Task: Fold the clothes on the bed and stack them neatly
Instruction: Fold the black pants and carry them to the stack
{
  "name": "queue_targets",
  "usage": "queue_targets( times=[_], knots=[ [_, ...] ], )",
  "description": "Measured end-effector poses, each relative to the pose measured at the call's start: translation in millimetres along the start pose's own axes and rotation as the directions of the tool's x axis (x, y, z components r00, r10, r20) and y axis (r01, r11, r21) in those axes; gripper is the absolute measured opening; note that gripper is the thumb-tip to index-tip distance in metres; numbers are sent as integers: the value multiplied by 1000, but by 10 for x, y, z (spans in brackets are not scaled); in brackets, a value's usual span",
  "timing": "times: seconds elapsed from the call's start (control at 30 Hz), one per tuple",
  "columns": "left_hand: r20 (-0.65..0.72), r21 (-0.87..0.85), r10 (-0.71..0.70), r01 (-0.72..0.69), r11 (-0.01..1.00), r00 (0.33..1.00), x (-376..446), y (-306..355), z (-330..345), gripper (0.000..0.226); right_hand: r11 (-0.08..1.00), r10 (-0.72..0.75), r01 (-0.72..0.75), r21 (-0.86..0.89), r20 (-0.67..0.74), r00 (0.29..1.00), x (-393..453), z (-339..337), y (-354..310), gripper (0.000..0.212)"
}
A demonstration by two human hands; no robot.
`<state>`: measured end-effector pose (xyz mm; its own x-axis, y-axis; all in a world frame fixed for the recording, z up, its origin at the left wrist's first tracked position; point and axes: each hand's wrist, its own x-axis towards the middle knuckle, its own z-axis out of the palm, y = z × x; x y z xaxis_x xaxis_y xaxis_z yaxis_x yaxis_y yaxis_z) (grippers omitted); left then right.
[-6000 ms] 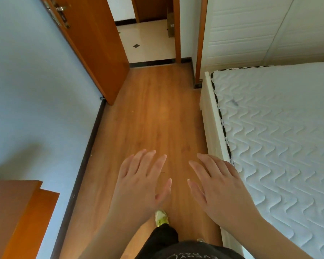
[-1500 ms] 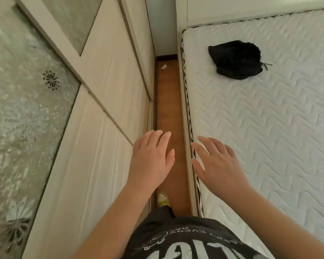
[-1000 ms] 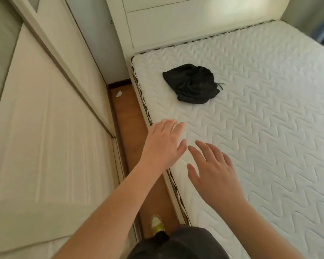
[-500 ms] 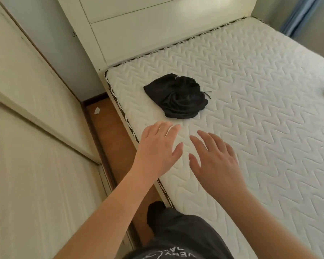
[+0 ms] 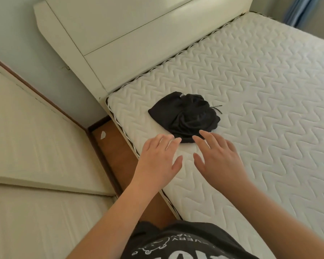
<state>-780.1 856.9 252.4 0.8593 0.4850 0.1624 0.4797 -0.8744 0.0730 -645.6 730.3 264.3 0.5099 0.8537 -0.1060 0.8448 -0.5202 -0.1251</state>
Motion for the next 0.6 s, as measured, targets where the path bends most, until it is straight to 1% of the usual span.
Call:
queue_targets(
  times=[0.23,0.37,0.47,0.6],
  knots=[
    [143,-45,121,-116,992,982,674,-488,282,46,992,117,-119,34,45,992,555,137,56,56],
    [155,-103,203,-189,977,967,1188,-859,530,45,977,213,-215,17,69,975,970,252,38,58],
    [190,-136,275,-253,958,942,1625,-1204,769,45,954,298,-300,6,82,951,1397,372,10,59],
    [252,-179,399,-363,915,882,2270,-1694,1061,47,898,432,-439,35,121,894,2033,590,-106,61]
  ],
)
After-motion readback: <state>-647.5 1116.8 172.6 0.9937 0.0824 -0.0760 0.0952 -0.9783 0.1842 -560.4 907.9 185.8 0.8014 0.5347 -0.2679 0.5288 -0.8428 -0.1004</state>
